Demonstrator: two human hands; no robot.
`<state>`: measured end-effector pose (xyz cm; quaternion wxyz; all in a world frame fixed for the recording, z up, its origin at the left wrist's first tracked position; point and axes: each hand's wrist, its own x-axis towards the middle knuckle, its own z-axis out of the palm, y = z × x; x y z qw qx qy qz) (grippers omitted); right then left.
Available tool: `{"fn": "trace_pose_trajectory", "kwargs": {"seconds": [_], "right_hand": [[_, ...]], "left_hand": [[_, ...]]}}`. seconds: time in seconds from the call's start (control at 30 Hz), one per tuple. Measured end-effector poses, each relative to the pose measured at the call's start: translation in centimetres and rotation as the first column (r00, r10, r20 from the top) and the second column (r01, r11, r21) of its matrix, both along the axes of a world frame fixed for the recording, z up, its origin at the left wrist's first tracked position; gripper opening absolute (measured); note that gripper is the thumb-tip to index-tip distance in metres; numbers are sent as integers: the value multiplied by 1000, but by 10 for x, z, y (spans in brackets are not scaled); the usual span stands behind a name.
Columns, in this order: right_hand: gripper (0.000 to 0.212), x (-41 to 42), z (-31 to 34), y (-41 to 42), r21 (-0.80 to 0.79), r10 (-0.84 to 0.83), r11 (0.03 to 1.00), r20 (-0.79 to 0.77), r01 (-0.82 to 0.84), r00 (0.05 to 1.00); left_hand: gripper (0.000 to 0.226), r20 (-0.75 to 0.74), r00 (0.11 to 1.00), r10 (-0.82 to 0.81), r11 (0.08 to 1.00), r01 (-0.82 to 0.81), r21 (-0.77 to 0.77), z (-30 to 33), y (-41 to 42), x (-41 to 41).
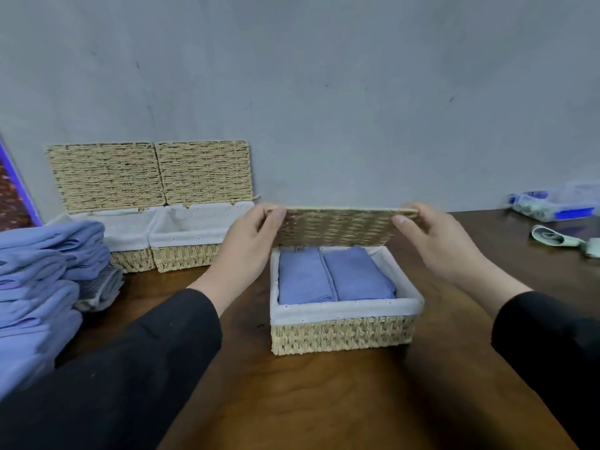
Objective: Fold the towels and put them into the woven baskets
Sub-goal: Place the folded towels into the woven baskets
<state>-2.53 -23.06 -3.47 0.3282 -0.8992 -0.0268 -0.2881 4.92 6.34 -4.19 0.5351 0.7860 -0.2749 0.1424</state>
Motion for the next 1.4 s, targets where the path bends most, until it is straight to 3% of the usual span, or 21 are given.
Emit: {"fn": "trace_pose_trajectory", "kwargs": {"seconds": [0.1, 0.2, 0.27, 0.4, 0.63, 0.7, 0.8, 0.97, 1.17, 1.4], "right_hand": [[14, -30, -11, -9, -75, 79, 993, -182, -94, 980], [40, -50, -22, -16, -206, 86, 963, -372, -173, 924], [56, -59, -28, -12, -294, 68, 933, -415, -205, 907], [64, -61, -44, 6, -490, 62, 842, -329, -226, 942], [32, -32, -73, 29, -608, -20, 794, 21, 29, 1000], [30, -18, -82, 39, -601, -104, 787, 96, 141, 990], [46, 8, -93, 56, -559, -257, 775, 145, 294, 955], [50, 67, -116, 77, -413, -396, 820, 90, 396, 914], [54, 151, -122, 66, -296, -348, 899, -29, 324, 937], [51, 208, -123, 36, -180, -293, 941, -4, 288, 956]], "left_hand": [[25, 49, 998, -27, 981, 17, 191, -24, 24, -20], [44, 82, 993, -79, 920, 41, 389, -49, 39, -35], [50, 44, 995, -92, 864, 58, 500, -61, 42, -43], [59, 111, 991, -73, 800, -8, 599, -67, 33, -55], [54, 273, 962, 27, 702, -213, 679, -62, 13, -41], [47, 330, 943, 51, 687, -273, 674, -60, 1, -31], [32, 408, 910, 75, 638, -358, 682, -60, -20, -9], [58, 483, 869, 107, 567, -452, 688, -58, -46, 42], [59, 465, 875, 131, 580, -449, 680, -69, -71, 111], [55, 491, 860, 138, 603, -466, 647, -80, -100, 160]]}}
